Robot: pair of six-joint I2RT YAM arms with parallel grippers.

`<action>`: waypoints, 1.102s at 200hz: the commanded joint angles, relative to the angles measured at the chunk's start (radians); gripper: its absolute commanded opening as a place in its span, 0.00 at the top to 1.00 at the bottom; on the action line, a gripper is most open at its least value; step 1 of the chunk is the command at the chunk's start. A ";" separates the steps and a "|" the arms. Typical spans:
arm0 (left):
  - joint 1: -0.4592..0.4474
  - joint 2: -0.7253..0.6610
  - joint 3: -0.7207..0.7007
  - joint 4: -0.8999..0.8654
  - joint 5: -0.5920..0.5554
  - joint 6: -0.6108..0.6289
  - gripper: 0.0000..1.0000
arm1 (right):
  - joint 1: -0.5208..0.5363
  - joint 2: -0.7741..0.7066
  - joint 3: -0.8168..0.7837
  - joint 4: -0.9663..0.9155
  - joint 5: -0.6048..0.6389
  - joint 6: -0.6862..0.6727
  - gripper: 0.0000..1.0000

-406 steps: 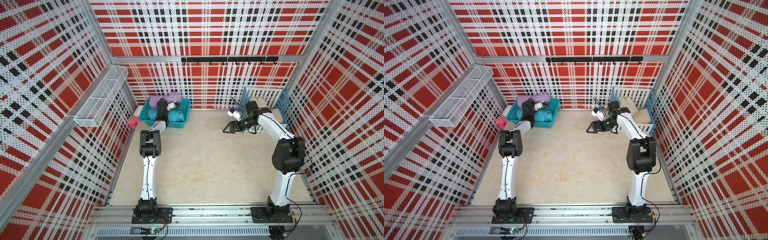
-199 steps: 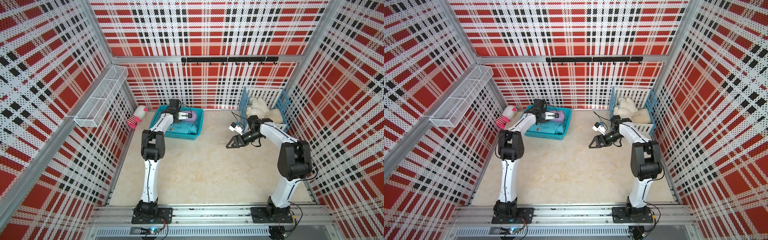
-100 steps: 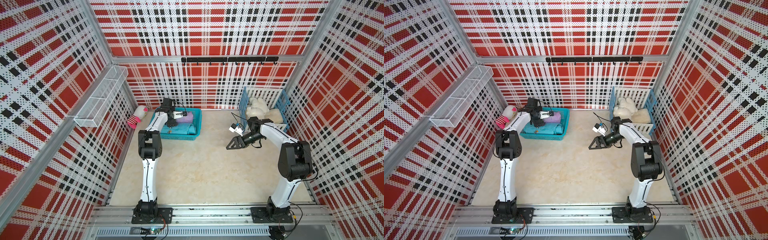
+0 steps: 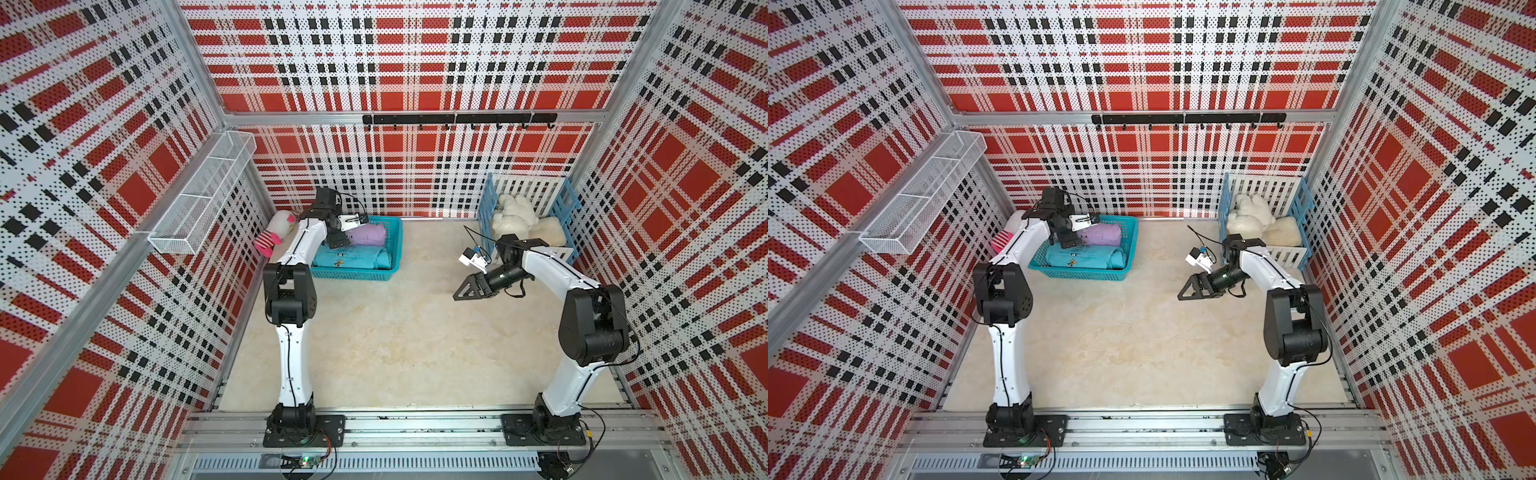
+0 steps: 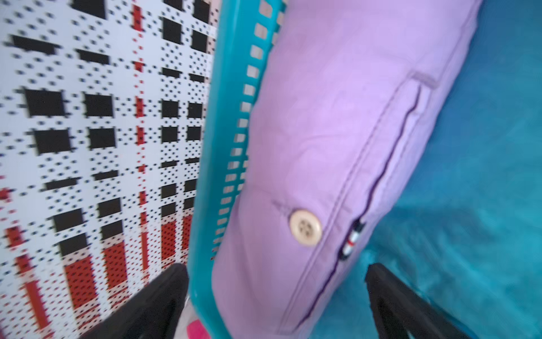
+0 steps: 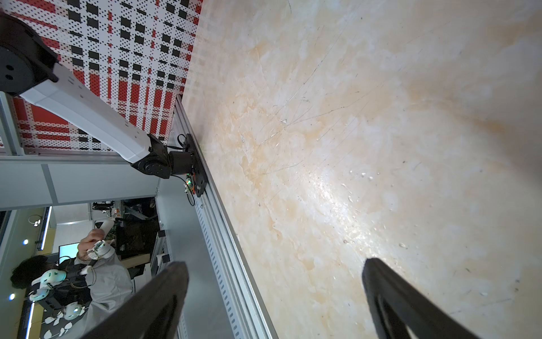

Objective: Roll up the long pants
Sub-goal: Place the long pant in the bin, then reset both arms

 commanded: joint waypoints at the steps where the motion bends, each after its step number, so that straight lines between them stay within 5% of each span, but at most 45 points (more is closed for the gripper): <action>1: -0.005 -0.106 -0.017 -0.018 0.068 -0.068 0.01 | -0.010 -0.033 0.054 -0.043 0.011 -0.035 0.00; 32: 0.012 -0.240 -0.079 0.103 0.160 -0.323 0.01 | -0.044 -0.072 0.111 0.055 0.072 0.018 0.00; 63: 0.014 -0.505 -0.476 0.577 0.110 -0.700 0.01 | -0.087 -0.177 0.058 0.379 0.223 0.170 0.00; 89: -0.013 -0.805 -0.953 1.010 -0.025 -0.995 0.01 | -0.115 -0.334 -0.189 0.782 0.439 0.283 0.00; 105: -0.007 -0.951 -1.198 1.120 -0.087 -1.141 0.01 | -0.140 -0.424 -0.415 1.078 0.580 0.344 0.00; 126: -0.024 -1.060 -1.471 1.213 -0.150 -1.188 0.01 | -0.166 -0.477 -0.681 1.405 0.661 0.382 0.00; 159: 0.007 -1.040 -1.784 1.516 -0.228 -1.241 0.01 | -0.176 -0.472 -0.897 1.720 0.712 0.392 0.00; 181: 0.046 -0.917 -1.864 1.714 -0.174 -1.294 0.01 | -0.186 -0.435 -0.997 1.907 0.801 0.418 0.00; 220: 0.018 -0.703 -1.869 1.998 -0.201 -1.299 0.01 | -0.208 -0.287 -1.133 2.297 0.761 0.462 0.00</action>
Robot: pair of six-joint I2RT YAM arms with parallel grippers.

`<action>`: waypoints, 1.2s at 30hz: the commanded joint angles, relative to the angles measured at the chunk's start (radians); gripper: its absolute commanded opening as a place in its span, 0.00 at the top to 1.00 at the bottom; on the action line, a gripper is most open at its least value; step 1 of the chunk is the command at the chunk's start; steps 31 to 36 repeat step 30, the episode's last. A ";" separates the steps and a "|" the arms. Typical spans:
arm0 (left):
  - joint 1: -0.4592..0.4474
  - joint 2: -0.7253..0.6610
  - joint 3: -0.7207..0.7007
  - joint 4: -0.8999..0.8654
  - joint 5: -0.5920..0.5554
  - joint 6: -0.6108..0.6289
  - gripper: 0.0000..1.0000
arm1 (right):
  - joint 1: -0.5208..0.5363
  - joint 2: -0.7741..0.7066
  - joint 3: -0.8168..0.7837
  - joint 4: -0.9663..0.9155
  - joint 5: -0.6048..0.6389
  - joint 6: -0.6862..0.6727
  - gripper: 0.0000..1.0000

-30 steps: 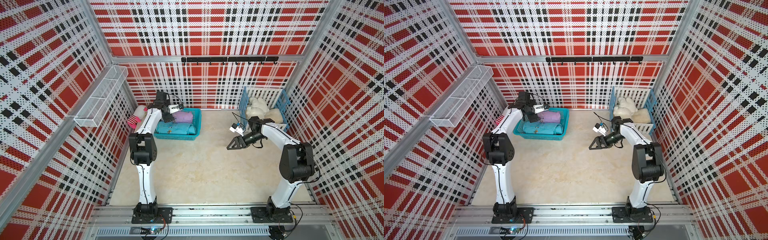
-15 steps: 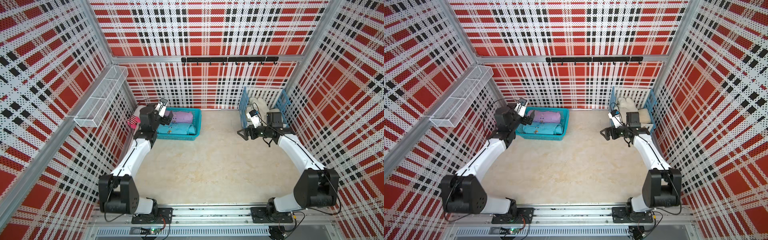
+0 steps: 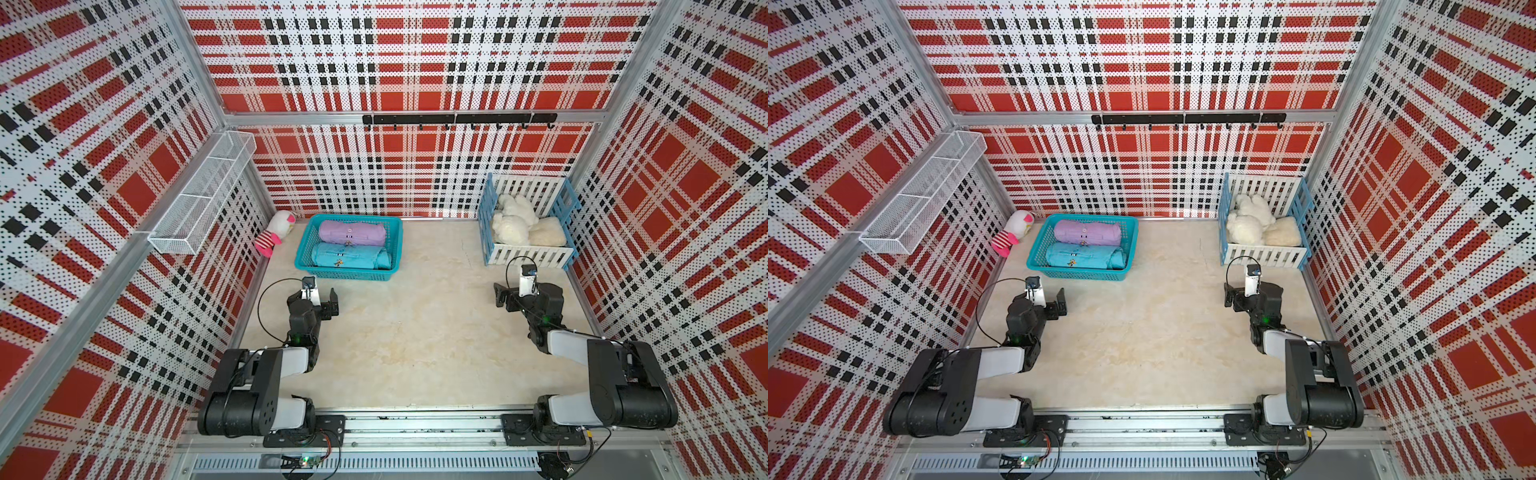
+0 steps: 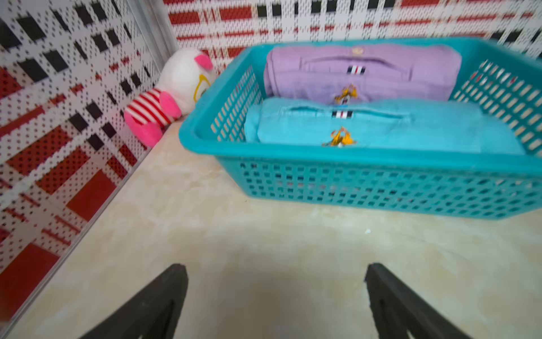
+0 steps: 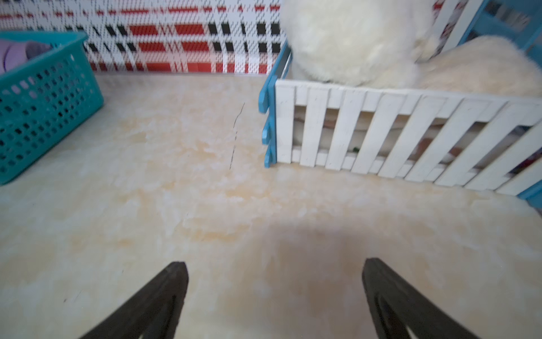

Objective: Roll up the long pants
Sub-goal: Reset both arms

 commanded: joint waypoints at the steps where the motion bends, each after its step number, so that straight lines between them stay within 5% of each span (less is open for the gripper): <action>1: -0.006 0.129 -0.008 0.366 -0.028 -0.043 0.01 | -0.010 0.098 -0.071 0.397 0.018 0.041 0.00; 19: 0.018 0.134 -0.054 0.464 -0.030 -0.070 0.01 | 0.059 0.126 -0.084 0.427 0.110 -0.025 0.00; 30: -0.052 0.129 -0.049 0.450 -0.211 -0.049 0.01 | 0.059 0.124 -0.081 0.417 0.112 -0.024 0.00; 36: -0.052 0.129 -0.049 0.450 -0.211 -0.049 0.01 | 0.059 0.124 -0.081 0.417 0.112 -0.024 0.00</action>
